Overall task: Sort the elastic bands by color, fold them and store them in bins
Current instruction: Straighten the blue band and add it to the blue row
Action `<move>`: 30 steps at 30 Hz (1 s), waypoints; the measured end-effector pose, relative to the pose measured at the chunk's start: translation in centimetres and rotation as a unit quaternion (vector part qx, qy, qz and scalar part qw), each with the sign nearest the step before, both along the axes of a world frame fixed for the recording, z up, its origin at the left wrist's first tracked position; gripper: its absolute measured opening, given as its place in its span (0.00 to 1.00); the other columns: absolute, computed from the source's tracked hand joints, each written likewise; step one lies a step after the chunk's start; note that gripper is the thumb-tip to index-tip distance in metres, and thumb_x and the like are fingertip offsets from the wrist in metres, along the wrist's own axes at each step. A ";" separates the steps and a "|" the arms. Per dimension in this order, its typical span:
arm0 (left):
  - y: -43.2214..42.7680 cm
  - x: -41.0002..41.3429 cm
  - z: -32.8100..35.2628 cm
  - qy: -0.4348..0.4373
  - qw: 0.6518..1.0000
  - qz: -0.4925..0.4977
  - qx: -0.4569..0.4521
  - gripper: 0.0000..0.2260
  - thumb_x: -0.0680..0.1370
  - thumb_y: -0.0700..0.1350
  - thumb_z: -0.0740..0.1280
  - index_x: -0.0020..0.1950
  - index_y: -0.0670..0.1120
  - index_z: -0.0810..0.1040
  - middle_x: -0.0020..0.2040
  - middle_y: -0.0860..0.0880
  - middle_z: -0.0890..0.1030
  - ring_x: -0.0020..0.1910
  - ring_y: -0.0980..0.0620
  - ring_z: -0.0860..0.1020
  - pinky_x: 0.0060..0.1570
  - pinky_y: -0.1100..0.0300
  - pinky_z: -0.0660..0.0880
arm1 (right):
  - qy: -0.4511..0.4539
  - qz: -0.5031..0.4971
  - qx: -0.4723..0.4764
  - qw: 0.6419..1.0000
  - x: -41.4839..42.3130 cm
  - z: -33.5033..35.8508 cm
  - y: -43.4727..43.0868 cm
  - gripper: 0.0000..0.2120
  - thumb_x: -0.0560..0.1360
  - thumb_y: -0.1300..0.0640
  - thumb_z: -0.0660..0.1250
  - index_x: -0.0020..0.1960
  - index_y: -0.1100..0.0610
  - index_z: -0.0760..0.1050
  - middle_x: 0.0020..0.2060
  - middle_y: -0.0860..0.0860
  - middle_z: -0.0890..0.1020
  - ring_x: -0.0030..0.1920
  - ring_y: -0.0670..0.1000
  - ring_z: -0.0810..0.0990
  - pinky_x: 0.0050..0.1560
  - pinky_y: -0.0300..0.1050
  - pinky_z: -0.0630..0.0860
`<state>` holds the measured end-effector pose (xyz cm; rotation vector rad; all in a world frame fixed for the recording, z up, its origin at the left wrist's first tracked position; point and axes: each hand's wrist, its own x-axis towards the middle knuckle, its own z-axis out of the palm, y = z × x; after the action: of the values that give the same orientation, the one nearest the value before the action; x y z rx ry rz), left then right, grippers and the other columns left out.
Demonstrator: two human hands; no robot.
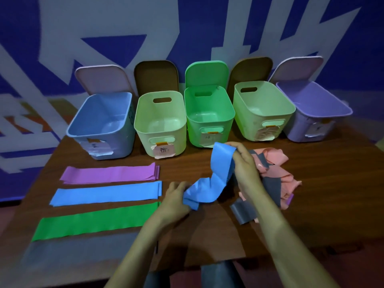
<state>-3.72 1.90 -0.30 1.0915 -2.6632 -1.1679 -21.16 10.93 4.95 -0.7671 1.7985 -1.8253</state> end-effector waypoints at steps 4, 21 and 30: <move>1.1 -0.6 1.8 0.176 0.984 -0.004 0.011 0.32 0.72 0.41 0.71 0.73 0.50 0.61 0.69 0.53 0.64 0.66 0.61 0.65 0.60 0.74 0.61 | 0.034 0.035 -0.016 0.999 1.6 1.5 -0.1 0.12 0.78 0.63 0.57 0.45 0.50 0.75 0.43 0.46 0.79 0.45 0.47 0.75 0.44 0.43 0.69; 1.4 -0.6 6.1 0.291 0.957 -0.007 0.005 0.10 0.73 0.51 0.71 0.46 0.44 0.82 0.44 0.57 0.78 0.32 0.61 0.75 0.33 0.63 0.72 | 0.291 -0.053 0.215 0.931 -1.1 3.2 1.1 0.04 0.73 0.57 0.62 0.43 0.52 0.76 0.40 0.50 0.82 0.43 0.54 0.78 0.43 0.47 0.74; -3.9 1.6 8.3 0.255 0.960 0.008 0.114 0.21 0.65 0.53 0.78 0.54 0.54 0.76 0.48 0.45 0.80 0.48 0.47 0.78 0.48 0.52 0.75 | 0.209 0.187 0.190 0.941 -3.3 4.1 0.8 0.09 0.71 0.45 0.66 0.41 0.49 0.80 0.30 0.51 0.78 0.36 0.45 0.74 0.44 0.43 0.68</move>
<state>-2.12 -2.02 8.01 0.6987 -2.1624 -1.5332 -24.50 11.74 9.03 -1.3015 1.9994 -1.0819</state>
